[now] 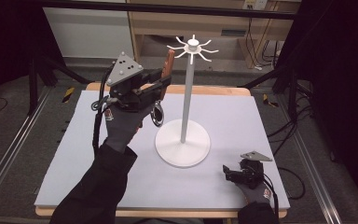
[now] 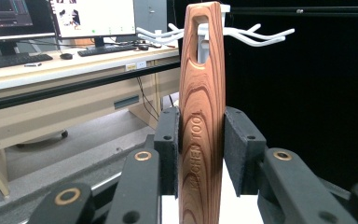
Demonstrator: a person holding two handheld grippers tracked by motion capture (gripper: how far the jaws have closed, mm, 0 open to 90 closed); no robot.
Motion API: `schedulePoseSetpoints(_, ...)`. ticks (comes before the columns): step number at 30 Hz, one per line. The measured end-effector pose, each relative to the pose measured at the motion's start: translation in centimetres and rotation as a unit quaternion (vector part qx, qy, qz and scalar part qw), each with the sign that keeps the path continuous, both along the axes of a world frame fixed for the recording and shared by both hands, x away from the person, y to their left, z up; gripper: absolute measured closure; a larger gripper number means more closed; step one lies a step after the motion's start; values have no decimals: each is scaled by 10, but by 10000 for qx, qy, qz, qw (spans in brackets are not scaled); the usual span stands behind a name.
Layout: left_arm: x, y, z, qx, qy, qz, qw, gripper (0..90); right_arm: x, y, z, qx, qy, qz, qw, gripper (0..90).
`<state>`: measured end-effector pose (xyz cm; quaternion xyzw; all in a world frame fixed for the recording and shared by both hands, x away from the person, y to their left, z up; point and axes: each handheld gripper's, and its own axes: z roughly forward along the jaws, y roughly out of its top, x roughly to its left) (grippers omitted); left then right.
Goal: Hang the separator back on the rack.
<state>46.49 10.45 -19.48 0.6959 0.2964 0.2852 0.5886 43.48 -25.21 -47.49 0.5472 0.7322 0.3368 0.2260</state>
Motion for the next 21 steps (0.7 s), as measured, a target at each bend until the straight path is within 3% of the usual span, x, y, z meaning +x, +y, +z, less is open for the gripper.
schedulePoseSetpoints(21, 10, -15, -6, 1, 123, -27, 9999, 679, 0, -1, 0, 0, -9, 18, 10000, 111)
